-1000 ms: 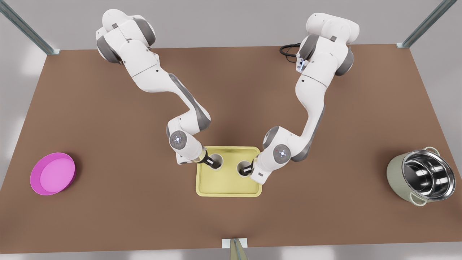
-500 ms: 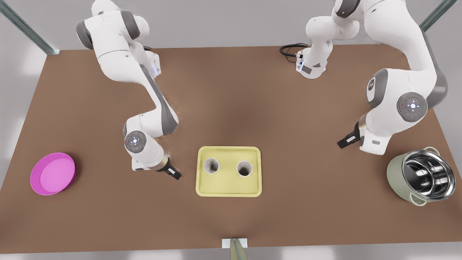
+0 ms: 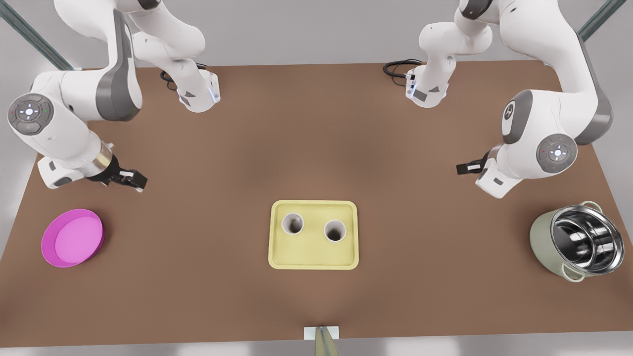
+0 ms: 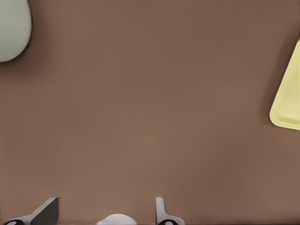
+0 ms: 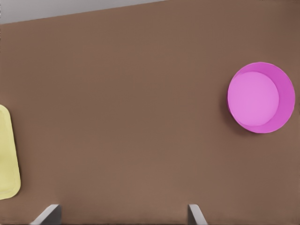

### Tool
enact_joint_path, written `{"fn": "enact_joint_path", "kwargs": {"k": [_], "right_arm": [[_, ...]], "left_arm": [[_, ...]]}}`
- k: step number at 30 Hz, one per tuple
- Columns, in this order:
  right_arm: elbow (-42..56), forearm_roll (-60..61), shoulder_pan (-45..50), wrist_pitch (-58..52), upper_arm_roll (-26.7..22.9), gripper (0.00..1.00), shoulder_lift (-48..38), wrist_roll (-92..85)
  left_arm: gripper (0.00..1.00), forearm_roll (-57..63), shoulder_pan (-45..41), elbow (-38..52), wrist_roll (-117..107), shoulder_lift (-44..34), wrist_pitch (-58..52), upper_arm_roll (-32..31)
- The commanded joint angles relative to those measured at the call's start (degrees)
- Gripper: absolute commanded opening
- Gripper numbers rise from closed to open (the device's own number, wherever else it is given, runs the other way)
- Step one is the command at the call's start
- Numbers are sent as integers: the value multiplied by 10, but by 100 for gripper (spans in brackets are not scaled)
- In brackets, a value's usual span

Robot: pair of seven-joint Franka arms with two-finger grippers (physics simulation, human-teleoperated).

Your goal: Use both arms to respectively pick up the white IKEA cups from the middle-left and middle-right positions, then place the white IKEA cups onto the middle-middle tray, ensuring that the cups remain upright and do not tip over

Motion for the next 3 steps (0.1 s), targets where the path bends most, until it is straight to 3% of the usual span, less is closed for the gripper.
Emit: {"fn": "enact_joint_path", "kwargs": {"k": [1, 3], "right_arm": [[2, -1, 0, -46, 0, 100, -3, -276], [3, -1, 0, -48, -1, 100, -3, -275]], "left_arm": [[100, 0, 0, 0, 150, -1, -11, 0], [100, 5, 2, 2, 151, -1, -9, 1]]}}
